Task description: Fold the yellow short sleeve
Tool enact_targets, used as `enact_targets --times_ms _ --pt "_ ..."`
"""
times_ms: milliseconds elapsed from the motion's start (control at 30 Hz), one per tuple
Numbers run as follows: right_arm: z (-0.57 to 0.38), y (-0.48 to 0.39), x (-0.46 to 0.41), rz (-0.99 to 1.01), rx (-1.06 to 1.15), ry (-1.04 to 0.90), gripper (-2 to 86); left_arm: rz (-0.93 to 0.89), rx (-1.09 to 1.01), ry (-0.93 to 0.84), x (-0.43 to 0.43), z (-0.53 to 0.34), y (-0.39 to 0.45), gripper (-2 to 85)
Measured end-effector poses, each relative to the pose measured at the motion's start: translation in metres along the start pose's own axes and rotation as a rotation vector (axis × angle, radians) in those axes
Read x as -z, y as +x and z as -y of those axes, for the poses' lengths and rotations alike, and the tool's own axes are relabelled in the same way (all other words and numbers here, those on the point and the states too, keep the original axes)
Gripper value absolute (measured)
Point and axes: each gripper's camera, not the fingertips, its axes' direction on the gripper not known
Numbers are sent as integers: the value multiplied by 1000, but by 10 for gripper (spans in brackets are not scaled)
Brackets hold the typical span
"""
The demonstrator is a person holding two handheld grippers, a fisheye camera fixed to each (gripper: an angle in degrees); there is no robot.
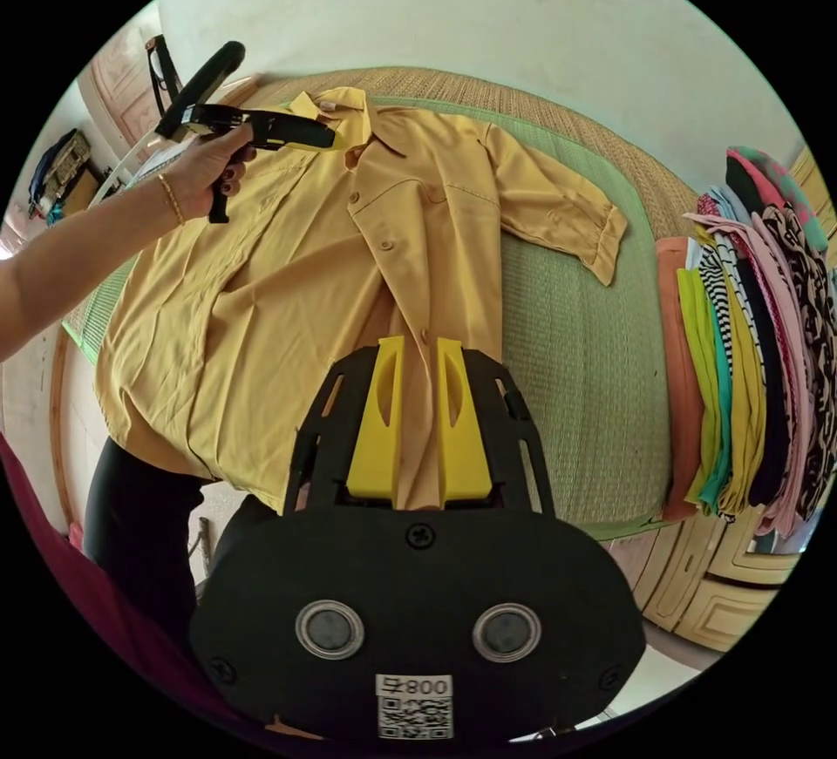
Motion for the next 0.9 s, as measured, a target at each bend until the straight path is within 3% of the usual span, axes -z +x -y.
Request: enact_targets --times_ms 233,500,633,767,900 --pt "-3 11 -12 -39 -9 -38 26 92 3 -64 -20 28 8 25" --pt "-6 30 0 26 3 -21 1 68 -3 19 7 45 10 2" --pt "-2 43 28 208 20 51 2 43 13 72 28 58 4 1" --pt "9 47 58 543 90 151 2 73 10 118 49 72 -2 1" --pt "26 28 60 649 198 156 2 141 15 128 61 84 -14 2"
